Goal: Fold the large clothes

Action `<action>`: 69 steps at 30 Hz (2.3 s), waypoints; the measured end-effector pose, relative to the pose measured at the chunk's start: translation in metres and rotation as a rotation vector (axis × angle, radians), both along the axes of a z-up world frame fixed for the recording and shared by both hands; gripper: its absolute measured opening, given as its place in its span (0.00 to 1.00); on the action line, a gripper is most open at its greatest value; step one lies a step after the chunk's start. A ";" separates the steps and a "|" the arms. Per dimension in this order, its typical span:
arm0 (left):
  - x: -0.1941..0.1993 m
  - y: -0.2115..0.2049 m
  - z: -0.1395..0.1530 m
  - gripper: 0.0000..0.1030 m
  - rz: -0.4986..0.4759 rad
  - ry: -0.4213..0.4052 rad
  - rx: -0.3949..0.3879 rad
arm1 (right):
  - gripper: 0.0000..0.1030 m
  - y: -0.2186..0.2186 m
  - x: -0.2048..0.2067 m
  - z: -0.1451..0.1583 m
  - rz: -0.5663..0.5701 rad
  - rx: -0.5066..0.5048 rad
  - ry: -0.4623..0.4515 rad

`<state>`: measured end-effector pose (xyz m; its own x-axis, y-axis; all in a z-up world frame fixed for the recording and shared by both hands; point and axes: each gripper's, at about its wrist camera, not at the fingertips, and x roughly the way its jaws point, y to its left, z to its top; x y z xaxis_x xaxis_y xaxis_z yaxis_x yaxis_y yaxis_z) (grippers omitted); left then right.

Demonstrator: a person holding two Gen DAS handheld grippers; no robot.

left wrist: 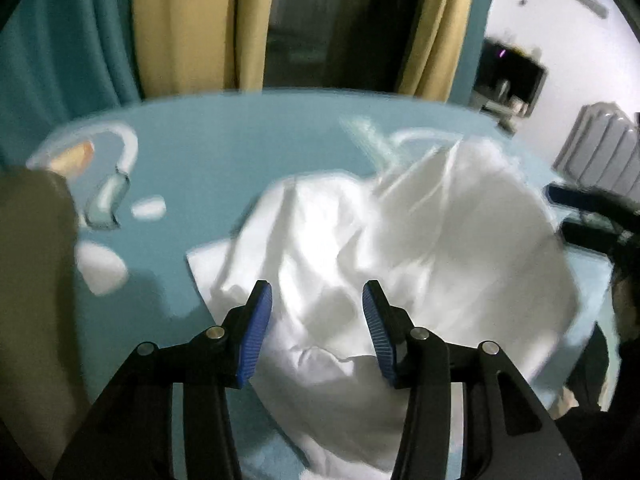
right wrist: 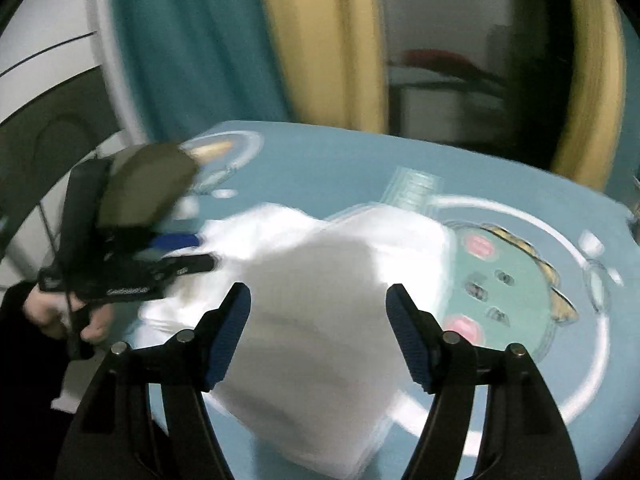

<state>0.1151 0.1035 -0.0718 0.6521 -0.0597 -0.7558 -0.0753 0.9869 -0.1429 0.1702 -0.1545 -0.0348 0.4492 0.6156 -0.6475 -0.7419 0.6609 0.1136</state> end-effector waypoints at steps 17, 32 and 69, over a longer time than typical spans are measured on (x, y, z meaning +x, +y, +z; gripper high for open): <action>-0.035 0.040 0.009 0.04 0.217 -0.039 0.057 | 0.68 0.029 0.041 -0.070 -0.002 -0.007 0.133; -0.045 0.034 0.028 0.24 0.261 -0.073 0.086 | 0.70 -0.001 0.076 -0.035 -0.150 0.060 0.095; -0.066 0.027 0.014 0.50 0.288 -0.061 -0.019 | 0.90 -0.013 0.031 -0.079 -0.172 -0.016 0.133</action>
